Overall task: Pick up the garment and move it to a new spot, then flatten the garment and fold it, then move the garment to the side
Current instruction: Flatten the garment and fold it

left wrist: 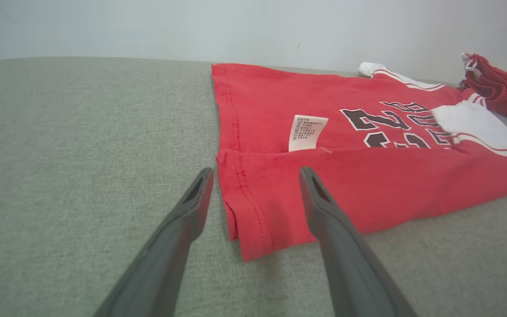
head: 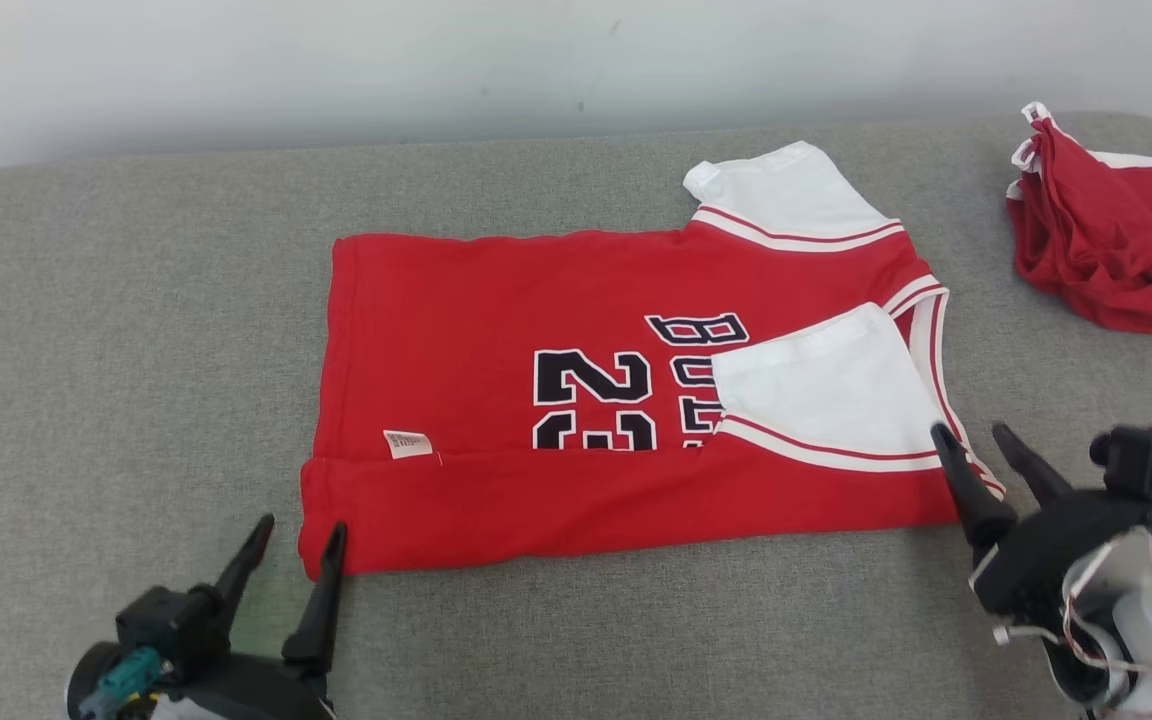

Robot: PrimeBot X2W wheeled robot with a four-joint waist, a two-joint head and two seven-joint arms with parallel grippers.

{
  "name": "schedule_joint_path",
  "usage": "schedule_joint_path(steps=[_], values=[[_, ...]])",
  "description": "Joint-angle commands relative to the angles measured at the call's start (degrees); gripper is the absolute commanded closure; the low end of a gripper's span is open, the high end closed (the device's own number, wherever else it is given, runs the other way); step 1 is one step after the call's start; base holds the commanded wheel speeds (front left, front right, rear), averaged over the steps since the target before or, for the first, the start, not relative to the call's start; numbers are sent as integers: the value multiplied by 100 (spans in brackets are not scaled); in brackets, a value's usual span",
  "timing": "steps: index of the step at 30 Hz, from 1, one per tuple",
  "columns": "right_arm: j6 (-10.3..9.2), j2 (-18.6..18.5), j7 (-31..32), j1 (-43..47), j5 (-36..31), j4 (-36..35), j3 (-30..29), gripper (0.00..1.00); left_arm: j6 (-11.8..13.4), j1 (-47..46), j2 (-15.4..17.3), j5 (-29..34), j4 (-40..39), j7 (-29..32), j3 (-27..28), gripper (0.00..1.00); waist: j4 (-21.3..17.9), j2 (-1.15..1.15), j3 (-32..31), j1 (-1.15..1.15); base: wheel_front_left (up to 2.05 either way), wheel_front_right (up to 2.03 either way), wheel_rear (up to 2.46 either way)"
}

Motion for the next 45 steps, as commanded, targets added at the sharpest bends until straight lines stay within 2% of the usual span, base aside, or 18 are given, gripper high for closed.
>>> schedule_joint_path(steps=[1, 8, 16, 17, 18, 19, 20, 21, 22, 32, 45], values=[[-16, -53, -70, 224, -100, -77, -10, 0, -12, 120, -59, 103, 49, -16, -2, 0, -1, 0, 9, 0, 0, 0, 0], [-16, -7, -176, 565, -385, -176, -149, 0, -26, 50, -191, 214, 324, -16, 50, 0, -81, 0, 134, 0, 0, 0, 0], [-17, 241, -192, 429, -619, 36, -139, 0, -42, -184, -286, 230, 839, -16, 134, 0, -159, 0, 234, 0, 0, 0, 0], [-17, 271, -167, 404, -649, 96, -107, 22, -43, -227, -304, 237, 903, -16, 132, 0, -164, 0, 238, 0, 0, 0, 0], [-17, 301, -167, 374, -682, 147, -81, 90, -45, -261, -335, 209, 987, -16, 120, 0, -169, 0, 235, 0, 0, 0, 0], [-16, 335, -176, 357, -715, 188, -52, 100, -49, -286, -359, 200, 1074, -15, 68, 29, -172, 0, 230, 0, 0, 0, 0], [-16, 368, -190, 346, -736, 228, -28, 100, -53, -312, -379, 188, 1144, -15, 25, 69, -172, 0, 217, 0, 0, 0, 0], [-17, 398, -219, 337, -739, 252, -12, 100, -46, -338, -418, 174, 1177, -15, -17, 97, -163, 0, 192, 0, 0, 0, 0], [-17, 408, -239, 338, -731, 268, -9, 100, -37, -356, -435, 162, 1186, -15, -26, 100, -153, 0, 164, 0, 0, 0, 0], [-17, 423, -430, 973, -512, 21, -100, 100, -32, 175, -387, 118, 869, -16, 253, 100, 36, 0, -360, 0, 0, 0, 0], [-17, 643, -21, 2606, -745, -1291, -861, 100, 36, 1193, -540, 451, 187, -16, 460, 100, 205, 0, -582, 0, 0, 0, 0]])
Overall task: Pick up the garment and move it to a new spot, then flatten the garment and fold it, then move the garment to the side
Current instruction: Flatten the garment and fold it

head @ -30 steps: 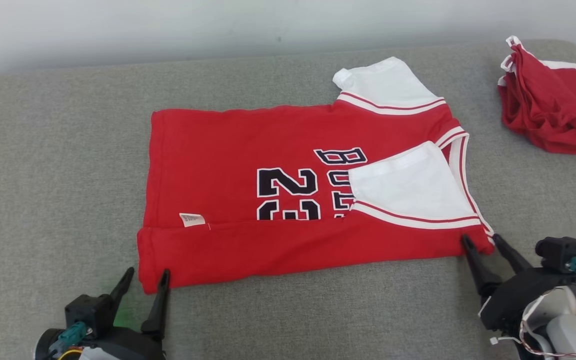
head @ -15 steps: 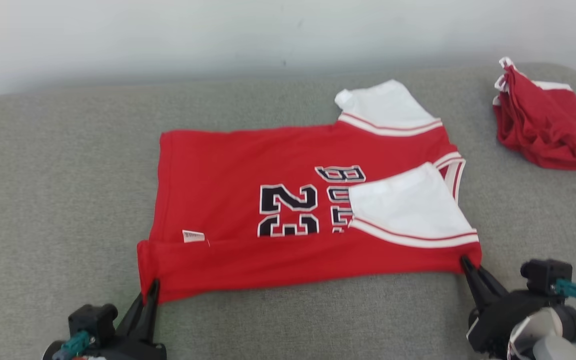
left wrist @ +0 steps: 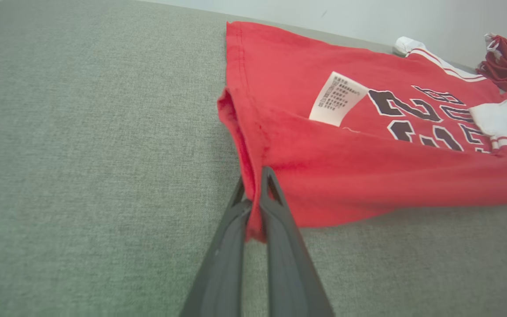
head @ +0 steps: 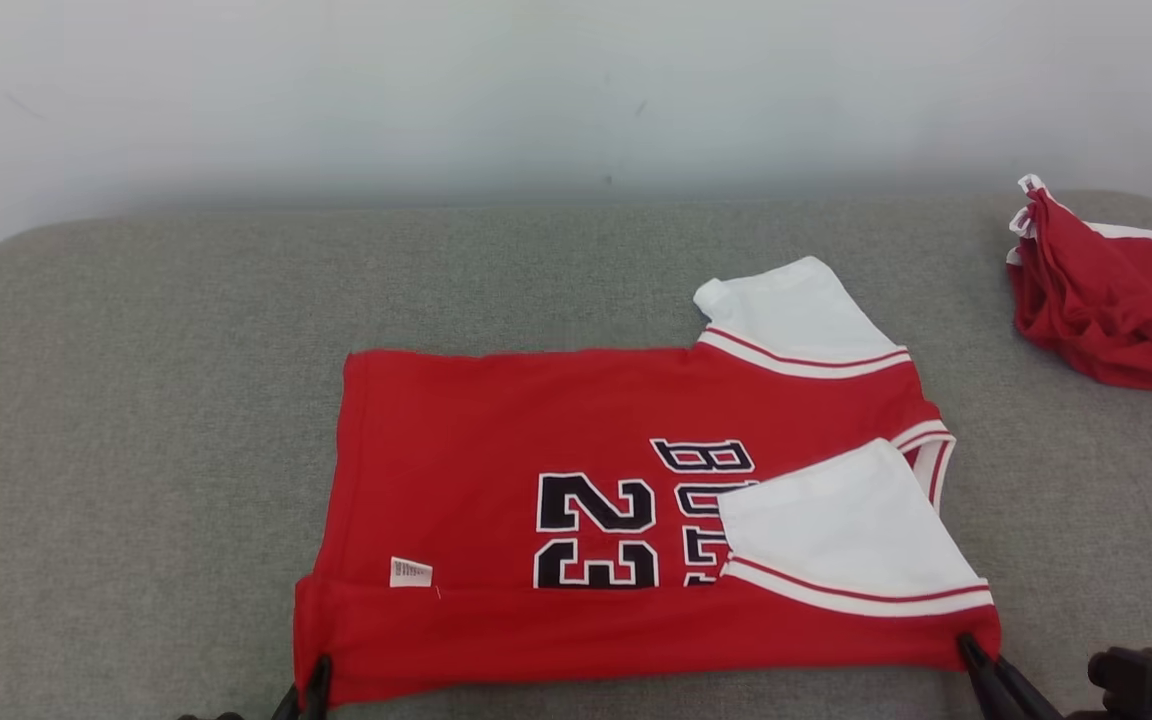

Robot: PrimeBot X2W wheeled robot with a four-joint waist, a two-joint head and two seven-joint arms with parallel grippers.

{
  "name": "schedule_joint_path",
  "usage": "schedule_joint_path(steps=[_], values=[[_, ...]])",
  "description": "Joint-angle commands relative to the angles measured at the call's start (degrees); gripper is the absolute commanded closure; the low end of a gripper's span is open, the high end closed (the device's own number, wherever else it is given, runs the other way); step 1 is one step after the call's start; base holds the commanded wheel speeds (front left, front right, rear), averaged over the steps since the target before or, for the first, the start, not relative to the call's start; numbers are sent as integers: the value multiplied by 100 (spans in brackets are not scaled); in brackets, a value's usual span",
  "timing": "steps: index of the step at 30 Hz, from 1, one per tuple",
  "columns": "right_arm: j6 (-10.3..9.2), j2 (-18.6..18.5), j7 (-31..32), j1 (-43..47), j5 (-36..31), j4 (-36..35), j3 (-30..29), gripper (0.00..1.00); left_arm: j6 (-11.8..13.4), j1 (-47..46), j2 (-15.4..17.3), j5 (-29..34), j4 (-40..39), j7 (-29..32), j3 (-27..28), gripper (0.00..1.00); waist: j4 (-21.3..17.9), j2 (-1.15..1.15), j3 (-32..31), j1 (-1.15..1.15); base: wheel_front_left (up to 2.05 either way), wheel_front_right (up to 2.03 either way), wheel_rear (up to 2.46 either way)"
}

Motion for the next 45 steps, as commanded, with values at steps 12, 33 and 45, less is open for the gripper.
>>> schedule_joint_path(steps=[12, 33, 45], values=[[-17, 487, 210, 143, -240, -646, -342, 0, 146, 95, -45, 339, -274, -16, 269, 0, 32, 0, -122, 1, 0, 0, 0], [-17, 792, -1555, -194, -963, -700, 11, 0, 330, 650, -446, 1552, -2007, -16, 1747, 0, 123, 0, -478, 1, 0, 0, 0], [-17, 991, -1700, -399, -1289, -201, 42, 0, 160, 707, -633, 1851, -1886, -16, 1866, 0, -25, 0, -392, 1, 0, 0, 0]])
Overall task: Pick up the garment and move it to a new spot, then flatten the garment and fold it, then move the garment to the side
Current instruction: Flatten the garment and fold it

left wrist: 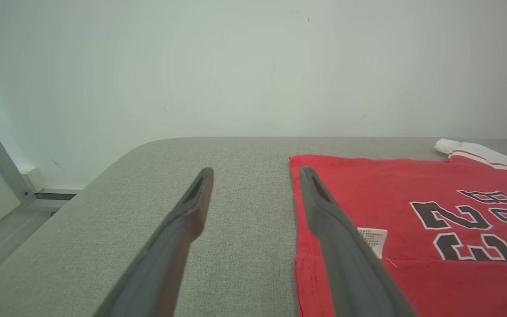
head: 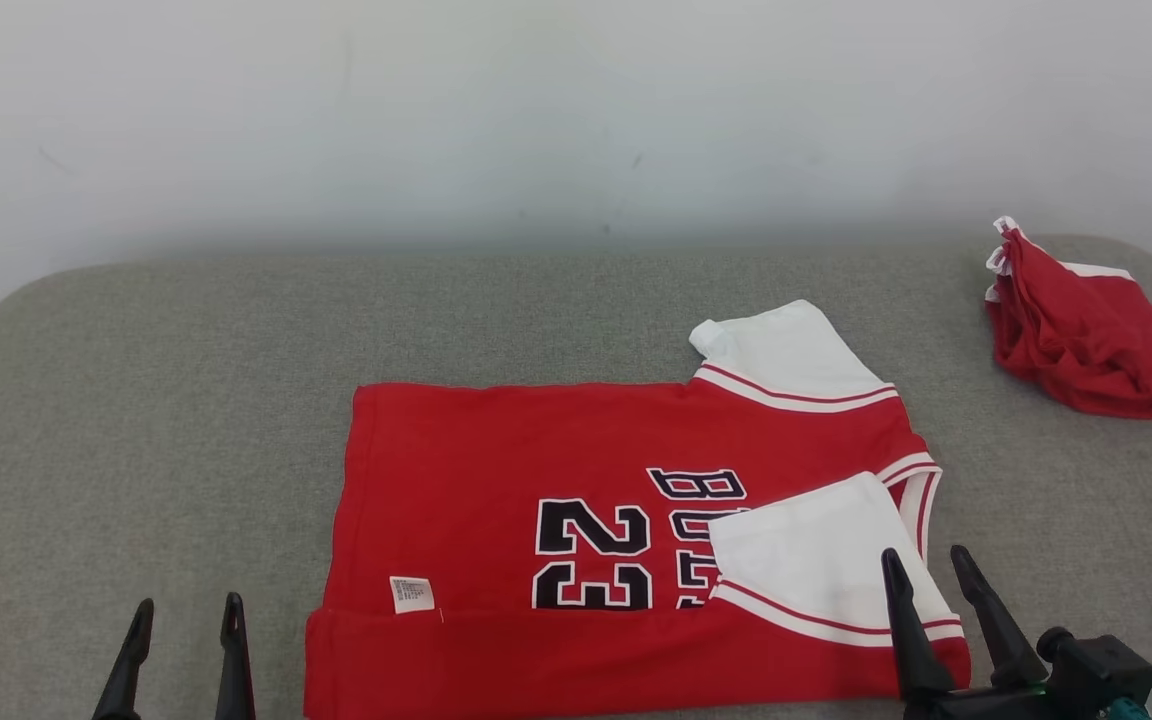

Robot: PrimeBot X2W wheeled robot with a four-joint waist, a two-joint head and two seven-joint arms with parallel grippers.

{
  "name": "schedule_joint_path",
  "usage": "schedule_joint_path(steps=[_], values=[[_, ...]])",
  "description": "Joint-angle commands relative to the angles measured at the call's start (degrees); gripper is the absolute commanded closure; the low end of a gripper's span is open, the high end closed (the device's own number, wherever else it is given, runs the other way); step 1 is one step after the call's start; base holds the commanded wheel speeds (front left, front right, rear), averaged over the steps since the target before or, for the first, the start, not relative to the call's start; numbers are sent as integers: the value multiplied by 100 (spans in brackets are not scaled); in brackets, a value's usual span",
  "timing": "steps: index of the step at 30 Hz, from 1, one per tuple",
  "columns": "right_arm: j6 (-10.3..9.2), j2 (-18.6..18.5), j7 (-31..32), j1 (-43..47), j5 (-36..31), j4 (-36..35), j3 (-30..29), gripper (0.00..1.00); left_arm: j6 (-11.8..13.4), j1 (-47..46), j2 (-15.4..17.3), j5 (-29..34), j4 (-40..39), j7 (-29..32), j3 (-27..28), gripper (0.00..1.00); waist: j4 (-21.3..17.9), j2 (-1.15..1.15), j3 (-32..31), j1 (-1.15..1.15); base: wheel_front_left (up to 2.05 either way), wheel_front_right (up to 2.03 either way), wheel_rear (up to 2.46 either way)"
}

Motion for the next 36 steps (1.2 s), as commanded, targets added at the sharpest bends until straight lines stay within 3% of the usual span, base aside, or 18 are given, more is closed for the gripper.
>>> schedule_joint_path(steps=[1, 10, 15, 27, 36], values=[[-17, 19, -19, -125, -54, 53, -33, 0, -26, -65, 11, 30, 57, -16, 39, 0, -44, 0, 60, 0, 0, 0, 0], [-17, -357, -20, -1389, 93, 628, 46, 0, -178, -1121, 453, -253, 519, -16, -30, 0, -215, 0, 459, 0, 0, 0, 0], [-17, -611, 34, -2549, 192, 1134, 266, 0, -220, -2218, 860, -540, 879, 165, -351, 0, -276, 0, 876, 0, 0, 0, 0], [-17, -824, 498, -5114, 225, 2654, 931, 0, -209, -4526, 1685, -1924, 1998, 1133, -1783, 0, -364, 0, 1846, 0, 0, 0, 0], [-17, -844, 672, -6116, 328, 3833, 1411, 0, -210, -5088, 1772, -2490, 2856, 1361, -2624, 0, -329, 0, 2142, 0, 0, 0, 0]])
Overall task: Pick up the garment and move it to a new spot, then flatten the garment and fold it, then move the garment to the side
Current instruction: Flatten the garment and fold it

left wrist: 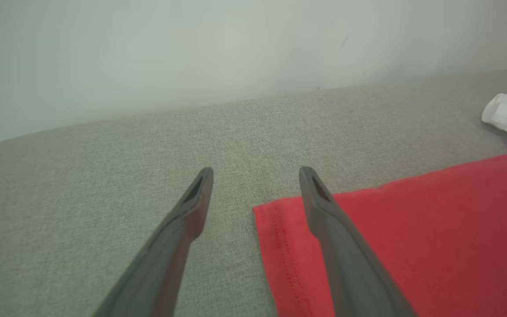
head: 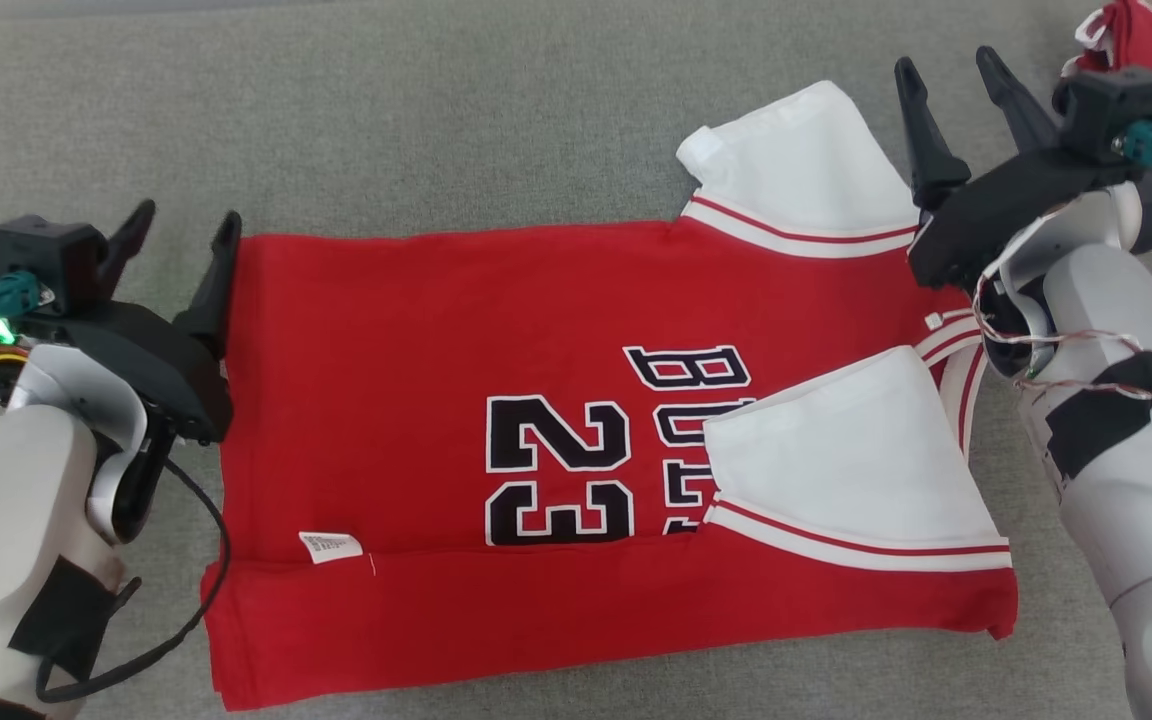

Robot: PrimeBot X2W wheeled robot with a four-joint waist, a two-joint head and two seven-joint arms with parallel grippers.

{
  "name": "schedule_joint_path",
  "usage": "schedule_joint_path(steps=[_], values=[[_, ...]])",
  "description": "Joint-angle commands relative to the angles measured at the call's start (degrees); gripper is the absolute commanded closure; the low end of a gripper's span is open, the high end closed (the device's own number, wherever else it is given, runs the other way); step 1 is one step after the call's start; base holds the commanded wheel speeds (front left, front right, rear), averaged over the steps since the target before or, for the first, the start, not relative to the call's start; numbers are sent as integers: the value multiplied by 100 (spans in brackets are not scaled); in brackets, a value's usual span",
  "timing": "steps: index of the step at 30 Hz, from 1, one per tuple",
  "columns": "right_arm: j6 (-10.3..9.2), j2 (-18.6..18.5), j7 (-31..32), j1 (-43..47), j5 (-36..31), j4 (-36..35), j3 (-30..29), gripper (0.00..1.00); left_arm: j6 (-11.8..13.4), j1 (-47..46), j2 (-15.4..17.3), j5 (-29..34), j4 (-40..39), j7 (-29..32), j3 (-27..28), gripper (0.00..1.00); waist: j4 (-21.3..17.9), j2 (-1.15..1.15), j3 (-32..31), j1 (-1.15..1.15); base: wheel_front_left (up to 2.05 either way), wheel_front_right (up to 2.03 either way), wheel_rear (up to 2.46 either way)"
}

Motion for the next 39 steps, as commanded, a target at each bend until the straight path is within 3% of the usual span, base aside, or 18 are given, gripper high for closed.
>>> schedule_joint_path(steps=[1, 14, 26, 27, 28, 30, 39], values=[[-17, 24, -3, -137, 21, 106, 67, 0, 8, -91, 37, -123, 59, 15, -71, 0, 1, -1, 89, -2, 0, 0, 0], [-17, 126, 395, -1039, 139, 1335, 622, 0, 7, -616, 57, -898, 462, 282, -845, 0, 109, -1, 477, -2, 0, 0, 0], [-17, 172, 505, -1504, 220, 1925, 912, 0, 7, -899, -15, -1496, 759, 637, -1282, 0, 208, -1, 610, -2, 0, 0, 0], [-17, 175, 549, -1527, 224, 1960, 950, 0, 7, -922, -13, -1551, 758, 680, -1323, 12, 214, -1, 617, -2, 0, 0, 0], [-17, 180, 577, -1543, 244, 2000, 974, 0, 7, -939, -14, -1586, 756, 702, -1357, 61, 219, -1, 622, -2, 0, 0, 0], [-17, 175, 679, -1622, 248, 2069, 1035, 0, 7, -977, -18, -1691, 758, 692, -1384, 100, 234, -1, 641, -2, 0, 0, 0], [-17, 23, 999, -1969, 167, 2308, 1192, 0, 7, -1187, -20, -1875, 701, 454, -1659, 100, 400, -1, 772, -2, 0, 0, 0]])
